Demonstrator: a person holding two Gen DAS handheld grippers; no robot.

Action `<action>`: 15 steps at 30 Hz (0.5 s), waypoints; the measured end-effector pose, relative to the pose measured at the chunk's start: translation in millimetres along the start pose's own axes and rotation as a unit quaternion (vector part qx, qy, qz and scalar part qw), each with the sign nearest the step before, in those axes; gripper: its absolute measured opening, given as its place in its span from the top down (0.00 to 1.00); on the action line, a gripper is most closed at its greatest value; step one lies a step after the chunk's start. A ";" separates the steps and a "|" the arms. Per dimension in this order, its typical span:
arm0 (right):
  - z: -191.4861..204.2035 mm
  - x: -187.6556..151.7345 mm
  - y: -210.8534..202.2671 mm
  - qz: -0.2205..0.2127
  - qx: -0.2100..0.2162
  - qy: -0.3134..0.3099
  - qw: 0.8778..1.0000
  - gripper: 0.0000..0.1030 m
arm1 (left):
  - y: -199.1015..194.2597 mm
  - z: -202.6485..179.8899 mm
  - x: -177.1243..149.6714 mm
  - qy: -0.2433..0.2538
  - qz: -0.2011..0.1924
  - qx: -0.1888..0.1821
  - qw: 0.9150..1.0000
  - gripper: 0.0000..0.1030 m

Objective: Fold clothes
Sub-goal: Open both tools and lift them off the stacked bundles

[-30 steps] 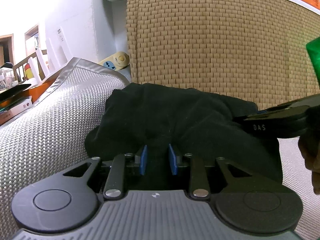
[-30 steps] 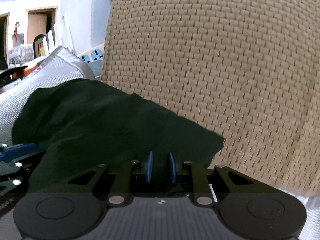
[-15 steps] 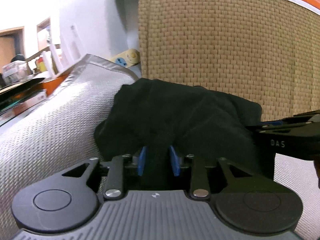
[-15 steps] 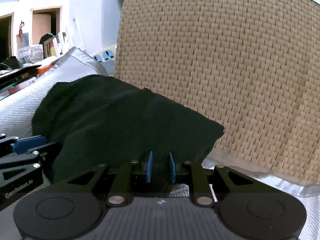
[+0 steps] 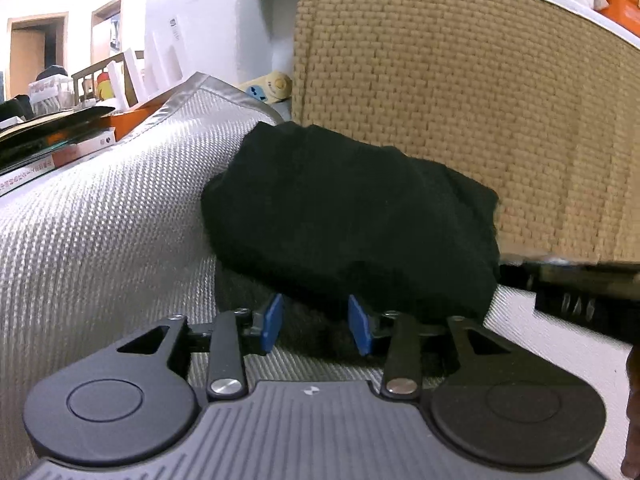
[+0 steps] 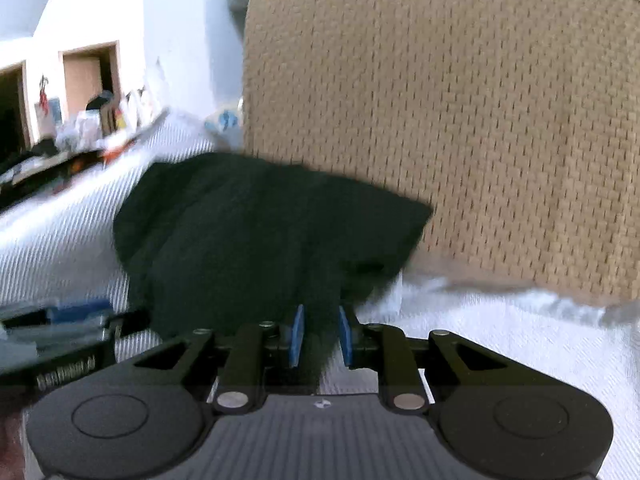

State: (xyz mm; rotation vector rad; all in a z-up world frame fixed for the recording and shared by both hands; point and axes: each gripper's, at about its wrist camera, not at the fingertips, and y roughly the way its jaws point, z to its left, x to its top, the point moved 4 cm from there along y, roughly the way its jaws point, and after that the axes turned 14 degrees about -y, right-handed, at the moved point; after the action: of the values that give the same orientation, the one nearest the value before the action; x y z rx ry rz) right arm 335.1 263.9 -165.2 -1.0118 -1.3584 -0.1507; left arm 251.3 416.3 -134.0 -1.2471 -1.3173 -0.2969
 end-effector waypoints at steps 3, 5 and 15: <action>4.1 -22.3 2.1 0.022 0.013 -0.008 1.000 0.77 | -0.7 -2.9 -11.1 -0.005 0.015 -0.002 1.000 0.56; 5.6 -36.4 3.9 0.035 0.008 -0.011 0.999 0.77 | -0.6 -4.6 -21.8 -0.005 0.022 -0.004 1.000 0.56; 0.3 -74.6 -13.2 0.062 0.008 -0.009 0.998 0.70 | -0.1 -22.5 -64.9 -0.004 0.055 -0.013 0.998 0.56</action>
State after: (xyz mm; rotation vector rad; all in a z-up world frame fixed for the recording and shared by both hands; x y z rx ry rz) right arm 306.5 222.8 -222.0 -1.0829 -1.3076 -0.0368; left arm 243.0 368.4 -182.6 -1.3388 -1.2496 -0.2307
